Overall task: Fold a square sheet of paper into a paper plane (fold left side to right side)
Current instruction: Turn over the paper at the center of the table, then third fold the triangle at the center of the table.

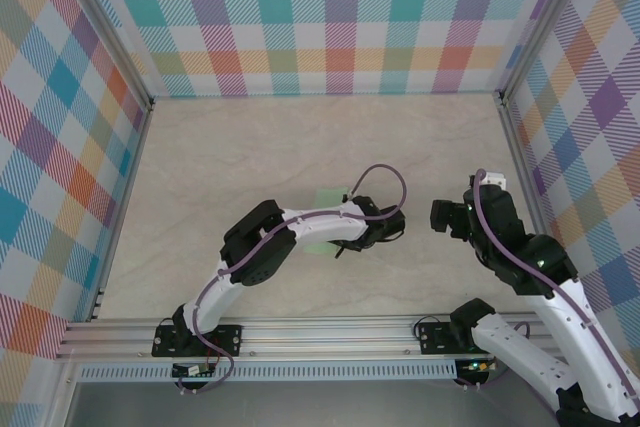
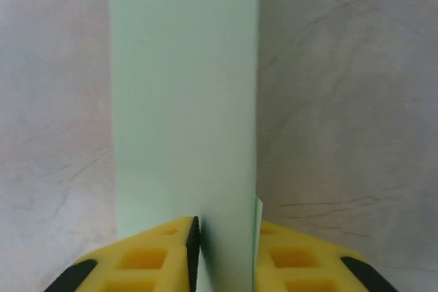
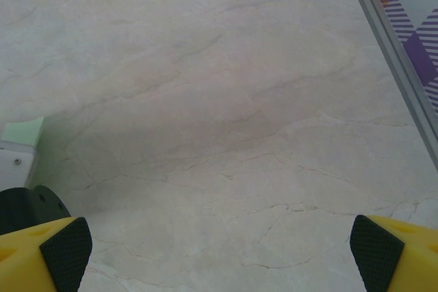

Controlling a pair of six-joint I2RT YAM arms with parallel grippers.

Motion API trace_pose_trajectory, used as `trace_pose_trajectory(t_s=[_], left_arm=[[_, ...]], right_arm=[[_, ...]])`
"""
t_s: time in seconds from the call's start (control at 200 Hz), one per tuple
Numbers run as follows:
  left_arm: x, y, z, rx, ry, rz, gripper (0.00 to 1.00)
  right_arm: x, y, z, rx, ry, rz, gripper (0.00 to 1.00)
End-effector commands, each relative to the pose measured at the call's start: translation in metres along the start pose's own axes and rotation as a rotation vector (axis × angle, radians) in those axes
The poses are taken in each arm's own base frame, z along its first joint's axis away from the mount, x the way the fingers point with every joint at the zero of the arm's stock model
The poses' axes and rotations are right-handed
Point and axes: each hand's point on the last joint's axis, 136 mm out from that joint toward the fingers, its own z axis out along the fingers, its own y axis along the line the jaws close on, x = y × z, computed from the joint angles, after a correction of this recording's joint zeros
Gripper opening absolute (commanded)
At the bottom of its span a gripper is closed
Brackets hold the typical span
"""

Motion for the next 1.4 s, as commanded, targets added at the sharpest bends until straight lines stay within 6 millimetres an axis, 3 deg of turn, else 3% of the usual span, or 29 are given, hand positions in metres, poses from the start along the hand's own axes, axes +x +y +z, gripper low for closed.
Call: trace_pose_trajectory(t_s=[0.0,0.09,0.2,0.34,0.45,0.565,0.685,0.83,1.1,1.395], left_arm=[[-0.015,-0.018,-0.014,0.146,0.015,-0.024,0.37],[-0.027,-0.024,-0.027,0.266,0.009,-0.039,0.52],[-0.045,-0.026,-0.046,0.455,-0.009,-0.091,0.63],[-0.062,-0.002,-0.068,0.641,-0.063,-0.192,0.74],[-0.061,0.034,-0.059,0.708,-0.071,-0.297,0.77],[-0.051,0.068,-0.037,0.769,-0.065,-0.413,0.80],[-0.049,0.082,-0.020,0.929,-0.080,-0.543,0.80],[-0.043,0.081,-0.001,1.087,-0.048,-0.630,0.79],[-0.033,0.071,0.018,1.096,0.013,-0.639,0.76],[-0.025,0.066,0.027,1.079,0.058,-0.635,0.76]], right_arm=[[-0.006,-0.009,-0.010,0.034,-0.011,-0.008,1.00],[-0.006,-0.009,-0.010,0.032,-0.010,-0.006,1.00],[-0.004,-0.001,-0.006,-0.002,0.000,-0.007,1.00],[0.005,0.037,0.008,-0.170,0.059,-0.009,1.00],[0.018,0.084,0.028,-0.354,0.158,0.018,0.99],[0.032,0.144,0.055,-0.561,0.290,0.079,0.87],[0.043,0.196,0.089,-0.705,0.410,0.137,0.76],[0.051,0.236,0.134,-0.736,0.484,0.141,0.72],[0.052,0.265,0.198,-0.680,0.505,0.128,0.71],[0.070,0.259,0.234,-0.561,0.546,0.061,0.72]])
